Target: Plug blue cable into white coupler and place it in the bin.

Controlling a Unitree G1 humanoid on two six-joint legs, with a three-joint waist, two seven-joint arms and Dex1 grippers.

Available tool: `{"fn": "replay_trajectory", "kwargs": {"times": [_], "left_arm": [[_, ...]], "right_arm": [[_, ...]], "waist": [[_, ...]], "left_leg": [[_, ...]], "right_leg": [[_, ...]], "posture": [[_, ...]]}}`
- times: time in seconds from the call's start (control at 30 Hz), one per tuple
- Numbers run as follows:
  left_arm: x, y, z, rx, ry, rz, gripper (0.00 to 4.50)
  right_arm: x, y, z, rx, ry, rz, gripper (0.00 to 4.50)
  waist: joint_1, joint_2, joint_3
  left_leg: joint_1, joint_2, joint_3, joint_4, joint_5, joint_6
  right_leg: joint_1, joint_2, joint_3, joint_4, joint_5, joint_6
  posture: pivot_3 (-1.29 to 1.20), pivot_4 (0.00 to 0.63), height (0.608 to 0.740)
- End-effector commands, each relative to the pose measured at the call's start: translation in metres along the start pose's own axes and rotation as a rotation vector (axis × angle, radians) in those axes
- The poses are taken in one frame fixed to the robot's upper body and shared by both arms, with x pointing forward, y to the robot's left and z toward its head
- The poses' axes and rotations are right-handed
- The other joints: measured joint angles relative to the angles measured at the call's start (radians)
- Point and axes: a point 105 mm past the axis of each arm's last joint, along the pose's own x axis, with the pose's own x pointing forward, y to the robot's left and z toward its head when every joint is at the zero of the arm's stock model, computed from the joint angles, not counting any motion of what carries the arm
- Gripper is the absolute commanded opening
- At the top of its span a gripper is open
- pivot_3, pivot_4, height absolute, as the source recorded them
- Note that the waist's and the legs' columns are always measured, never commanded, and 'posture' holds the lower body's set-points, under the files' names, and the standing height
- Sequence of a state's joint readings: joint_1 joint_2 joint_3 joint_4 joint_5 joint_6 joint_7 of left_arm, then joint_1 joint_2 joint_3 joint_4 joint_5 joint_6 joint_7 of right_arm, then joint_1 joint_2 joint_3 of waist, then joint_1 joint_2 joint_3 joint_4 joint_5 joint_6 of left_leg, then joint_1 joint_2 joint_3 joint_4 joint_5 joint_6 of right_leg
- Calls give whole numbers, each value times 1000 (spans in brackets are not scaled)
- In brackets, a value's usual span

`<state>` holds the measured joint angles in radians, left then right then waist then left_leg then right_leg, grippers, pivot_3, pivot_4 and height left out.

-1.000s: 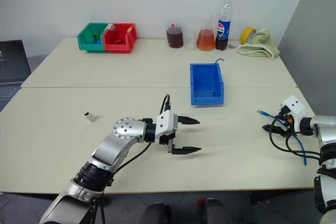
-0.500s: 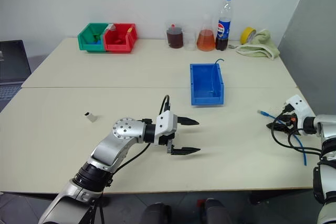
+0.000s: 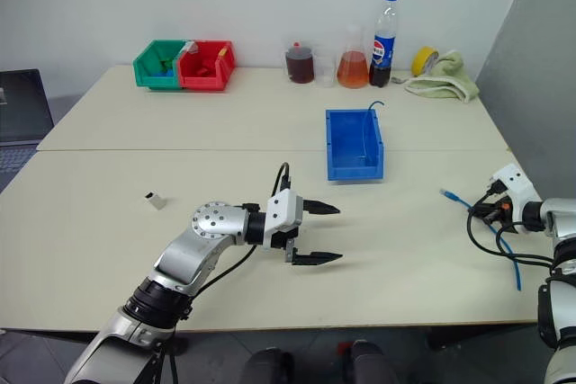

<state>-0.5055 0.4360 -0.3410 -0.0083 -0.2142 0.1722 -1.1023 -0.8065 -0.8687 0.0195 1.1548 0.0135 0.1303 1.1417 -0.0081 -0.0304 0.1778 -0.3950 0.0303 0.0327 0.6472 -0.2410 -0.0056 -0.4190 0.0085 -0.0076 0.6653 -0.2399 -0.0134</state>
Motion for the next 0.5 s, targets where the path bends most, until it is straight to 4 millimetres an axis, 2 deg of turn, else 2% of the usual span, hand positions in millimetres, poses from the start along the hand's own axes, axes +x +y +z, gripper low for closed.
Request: {"fn": "replay_trajectory", "kwargs": {"times": [0.03,0.2,0.3,0.4,0.5], "left_arm": [[-7,4,13,40,-28,30,4500],[-20,-2,7,3,-20,76,4500],[-42,-6,-9,-39,13,193,4500],[-57,-10,-18,-80,31,306,4500],[-71,-18,-24,-125,42,425,4500]], "right_arm": [[1,5,4,-21,5,42,79],[16,31,28,-112,-42,167,79],[37,70,61,-210,-113,299,79],[55,101,82,-267,-154,360,79],[74,129,100,-309,-179,395,79]], "waist": [[0,0,0],[-16,0,0],[-28,1,0],[-39,1,0],[-27,1,0]], "left_leg": [[0,0,0,0,0,0],[0,2,0,0,0,0],[0,2,0,-1,0,0],[3,5,2,-1,0,0],[4,4,1,0,1,-2]], "right_leg": [[0,0,0,0,0,0],[0,-1,1,0,0,0],[0,-1,0,1,0,0],[-1,0,3,3,0,-1],[-2,-1,1,9,-1,-3]], "posture": [[0,150,740],[0,150,740],[0,150,740],[0,150,740],[0,150,740]]}}
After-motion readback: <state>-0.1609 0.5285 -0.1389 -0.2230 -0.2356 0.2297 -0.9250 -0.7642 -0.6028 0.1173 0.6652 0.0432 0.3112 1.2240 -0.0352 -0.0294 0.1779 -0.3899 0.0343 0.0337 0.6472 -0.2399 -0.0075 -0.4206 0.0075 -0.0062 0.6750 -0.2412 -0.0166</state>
